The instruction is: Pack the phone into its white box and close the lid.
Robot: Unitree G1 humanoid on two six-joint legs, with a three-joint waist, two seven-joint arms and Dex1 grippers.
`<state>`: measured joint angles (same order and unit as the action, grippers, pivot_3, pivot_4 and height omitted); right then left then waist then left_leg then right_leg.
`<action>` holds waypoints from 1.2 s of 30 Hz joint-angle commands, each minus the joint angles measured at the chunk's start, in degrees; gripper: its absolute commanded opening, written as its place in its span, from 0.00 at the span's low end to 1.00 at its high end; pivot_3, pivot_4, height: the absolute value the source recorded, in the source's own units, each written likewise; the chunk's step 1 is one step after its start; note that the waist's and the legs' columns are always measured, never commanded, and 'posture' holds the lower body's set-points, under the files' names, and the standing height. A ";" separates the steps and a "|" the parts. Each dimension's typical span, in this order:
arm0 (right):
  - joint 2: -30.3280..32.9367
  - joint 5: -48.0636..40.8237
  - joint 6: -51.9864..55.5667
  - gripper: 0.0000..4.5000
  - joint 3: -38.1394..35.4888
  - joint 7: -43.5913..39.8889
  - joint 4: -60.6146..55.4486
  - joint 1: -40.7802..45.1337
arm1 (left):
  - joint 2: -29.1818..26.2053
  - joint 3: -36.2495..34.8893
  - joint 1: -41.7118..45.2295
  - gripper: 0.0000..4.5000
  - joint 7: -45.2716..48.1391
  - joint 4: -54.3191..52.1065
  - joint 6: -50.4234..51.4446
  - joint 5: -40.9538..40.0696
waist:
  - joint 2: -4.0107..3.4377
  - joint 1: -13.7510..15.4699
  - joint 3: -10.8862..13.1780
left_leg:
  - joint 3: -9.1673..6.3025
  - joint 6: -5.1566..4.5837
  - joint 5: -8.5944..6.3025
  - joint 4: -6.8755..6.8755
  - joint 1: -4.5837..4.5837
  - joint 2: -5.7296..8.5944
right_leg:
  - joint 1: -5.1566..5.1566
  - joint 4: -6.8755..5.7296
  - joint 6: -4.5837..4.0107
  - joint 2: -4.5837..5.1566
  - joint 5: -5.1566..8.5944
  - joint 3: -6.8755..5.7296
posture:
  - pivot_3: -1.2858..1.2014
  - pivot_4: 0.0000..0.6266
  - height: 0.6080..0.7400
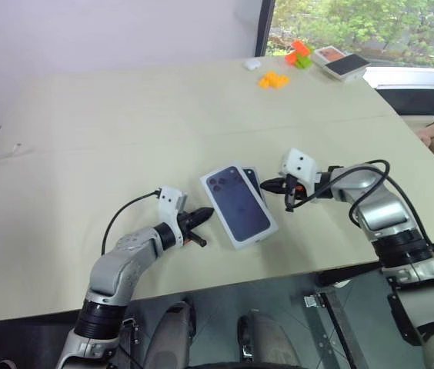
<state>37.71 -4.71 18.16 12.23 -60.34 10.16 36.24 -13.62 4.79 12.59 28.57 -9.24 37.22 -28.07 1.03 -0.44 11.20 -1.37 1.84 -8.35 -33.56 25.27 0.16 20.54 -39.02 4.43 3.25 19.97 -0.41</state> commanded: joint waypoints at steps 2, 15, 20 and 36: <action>0.09 -0.11 -0.20 0.01 -1.14 0.55 -2.39 0.02 | 1.52 0.30 2.40 0.00 -0.16 1.45 -0.96 0.80 | 0.00 0.11 0.00 | -0.04 0.00 0.00 -0.10 0.02 0.00 | -0.04 0.00 0.02 0.00 -0.01 -0.04 | 0.52 0.24 1.00; -0.26 0.72 -0.24 0.01 -0.80 2.19 -1.39 0.65 | 4.50 0.13 7.19 0.00 -0.09 6.21 -2.78 2.92 | 0.00 -0.02 0.00 | -0.05 -0.05 -0.03 -0.25 0.03 0.00 | -0.08 -0.01 0.09 -0.01 -0.05 -0.04 | 0.52 0.24 1.00; 0.24 1.93 -0.83 0.01 -0.86 2.44 -0.23 0.59 | 5.49 0.25 9.18 0.00 0.06 8.01 -3.64 3.65 | 0.00 -0.03 0.00 | -0.04 -0.05 -0.04 -0.26 0.03 0.01 | -0.08 -0.01 0.10 -0.01 -0.06 -0.04 | 0.52 0.24 1.00; -0.41 3.60 -1.07 0.01 -1.02 3.52 1.12 1.26 | 6.46 -0.38 9.64 0.00 0.16 7.97 -3.61 3.93 | 0.00 -0.06 0.00 | -0.05 -0.06 -0.04 -0.26 0.04 0.02 | -0.08 -0.02 0.12 -0.01 -0.07 -0.04 | 0.52 0.24 1.00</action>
<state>37.13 -1.22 18.10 12.15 -57.10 11.61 36.09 -7.66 4.95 22.50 28.67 1.32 33.37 -23.22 1.03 -0.49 11.20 -1.41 1.78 -8.39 -33.82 25.31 0.18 20.47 -39.04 4.56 3.24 19.90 -0.44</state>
